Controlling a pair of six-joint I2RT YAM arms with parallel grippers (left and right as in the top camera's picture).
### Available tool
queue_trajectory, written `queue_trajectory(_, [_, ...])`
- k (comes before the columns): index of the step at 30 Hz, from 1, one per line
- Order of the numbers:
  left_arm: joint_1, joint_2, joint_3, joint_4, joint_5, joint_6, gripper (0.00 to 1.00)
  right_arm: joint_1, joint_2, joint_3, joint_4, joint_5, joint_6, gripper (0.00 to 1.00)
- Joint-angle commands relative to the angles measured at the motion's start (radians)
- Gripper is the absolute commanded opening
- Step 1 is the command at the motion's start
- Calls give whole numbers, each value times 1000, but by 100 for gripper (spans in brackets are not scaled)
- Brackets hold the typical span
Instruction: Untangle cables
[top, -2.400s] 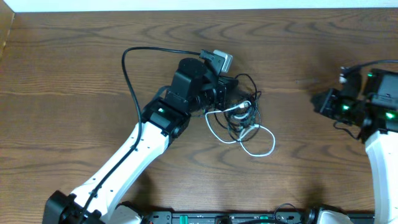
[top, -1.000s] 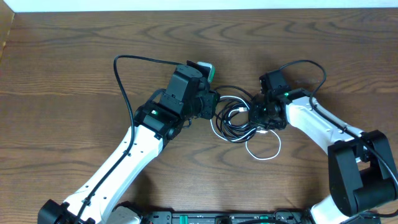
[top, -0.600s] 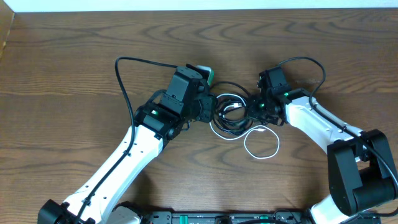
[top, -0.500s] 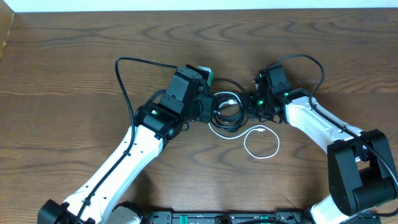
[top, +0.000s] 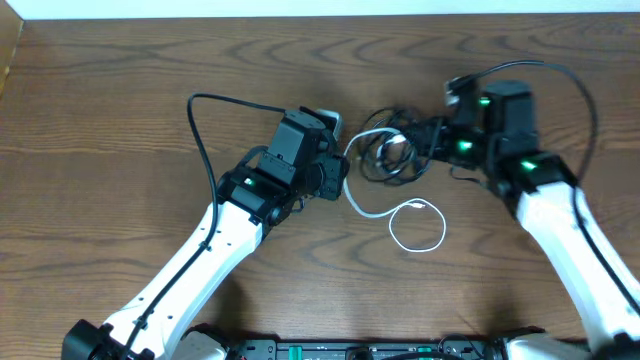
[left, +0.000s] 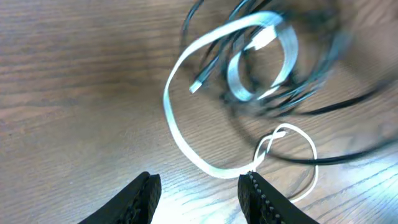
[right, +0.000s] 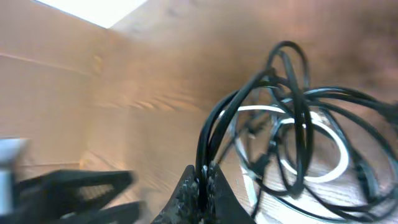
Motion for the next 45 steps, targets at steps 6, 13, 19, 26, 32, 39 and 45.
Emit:
queue_trajectory(6, [2,76,-17,86,137,16,46,-18,-172,13,-15,-58,-11,1])
queue_trajectory(13, [1,152,-17,169,151,18,46,-18,-194,13,-71,-66,-9,1])
queue_trajectory(19, [1,182,-17,224,151,55,46,-22,-196,13,-97,-84,-13,1])
queue_trajectory(26, [1,182,-17,286,152,108,47,-29,-198,13,-100,-134,-12,1])
queue_trajectory(32, [1,182,-17,337,164,108,47,-31,-211,13,-112,-135,-12,1])
queue_trajectory(39, [1,182,-17,395,208,118,47,-31,-224,13,-112,-181,-12,1])
queue_trajectory(45, [1,183,-17,395,208,180,47,-31,-237,13,-122,-190,-12,1])
